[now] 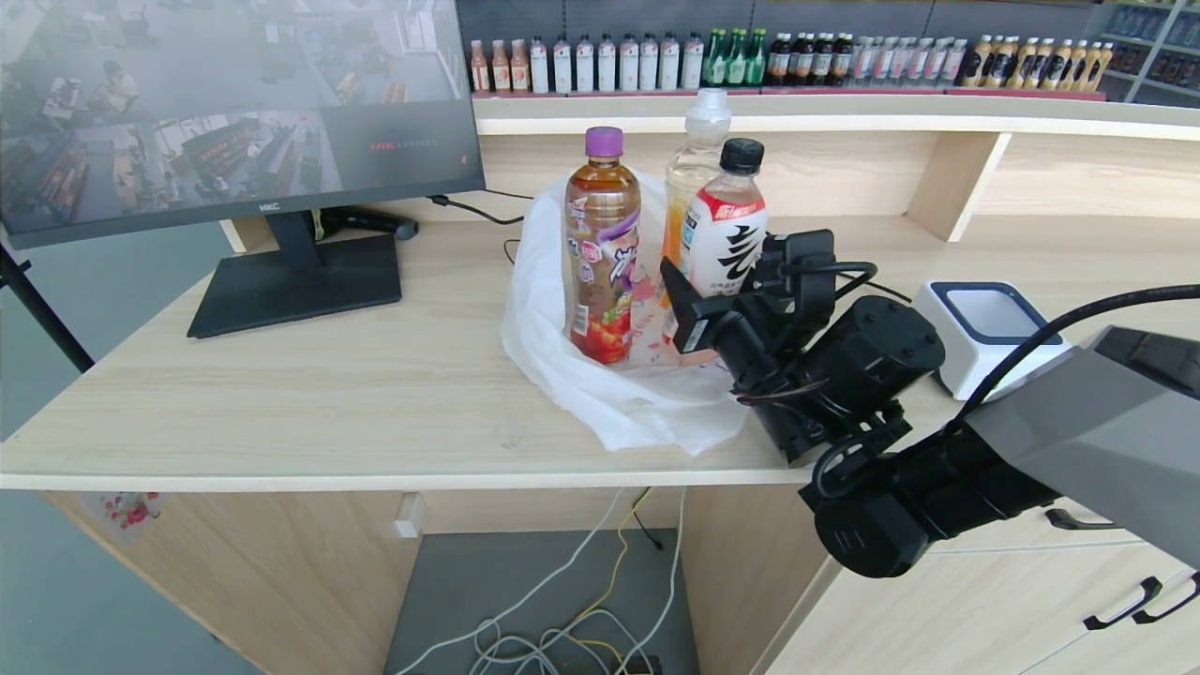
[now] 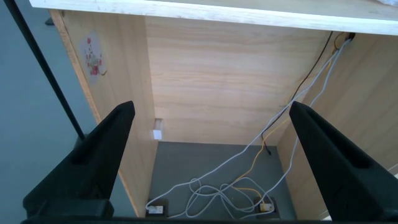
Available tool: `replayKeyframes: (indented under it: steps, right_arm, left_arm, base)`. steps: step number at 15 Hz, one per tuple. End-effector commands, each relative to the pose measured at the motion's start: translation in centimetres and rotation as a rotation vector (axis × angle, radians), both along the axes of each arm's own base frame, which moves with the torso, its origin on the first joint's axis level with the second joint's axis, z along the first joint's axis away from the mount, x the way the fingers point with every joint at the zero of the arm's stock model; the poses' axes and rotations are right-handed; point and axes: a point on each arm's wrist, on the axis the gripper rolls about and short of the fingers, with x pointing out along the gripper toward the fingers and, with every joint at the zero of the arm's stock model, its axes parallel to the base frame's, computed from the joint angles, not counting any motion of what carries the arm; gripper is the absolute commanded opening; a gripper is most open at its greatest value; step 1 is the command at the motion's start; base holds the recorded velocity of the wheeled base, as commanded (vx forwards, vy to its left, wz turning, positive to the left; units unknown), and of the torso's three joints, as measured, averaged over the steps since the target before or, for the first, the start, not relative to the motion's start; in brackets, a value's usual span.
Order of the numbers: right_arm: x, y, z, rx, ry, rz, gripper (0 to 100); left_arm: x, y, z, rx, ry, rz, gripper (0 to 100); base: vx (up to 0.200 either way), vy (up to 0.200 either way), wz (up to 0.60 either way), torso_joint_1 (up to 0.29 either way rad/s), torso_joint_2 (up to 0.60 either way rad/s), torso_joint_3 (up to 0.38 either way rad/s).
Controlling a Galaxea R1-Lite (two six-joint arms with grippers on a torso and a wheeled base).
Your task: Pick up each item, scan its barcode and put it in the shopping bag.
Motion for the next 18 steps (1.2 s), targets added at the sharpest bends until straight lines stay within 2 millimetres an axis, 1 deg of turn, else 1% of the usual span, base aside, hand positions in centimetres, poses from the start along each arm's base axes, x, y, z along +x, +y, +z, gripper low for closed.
replayKeyframes:
  steps: [1, 18]
  right_arm:
    - [-0.2, -0.2, 0.4, 0.0, -0.009, -0.003, 0]
    - [0.8, 0.6, -2.1, -0.059, 0.021, 0.026, 0]
  left_arm:
    - [0.0, 0.0, 0.0, 0.0, 0.0, 0.0, 100]
    - [0.0, 0.0, 0.0, 0.0, 0.0, 0.0, 100]
  base:
    - [0.0, 0.0, 0.0, 0.0, 0.0, 0.0]
    - [0.0, 0.0, 0.0, 0.0, 0.0, 0.0]
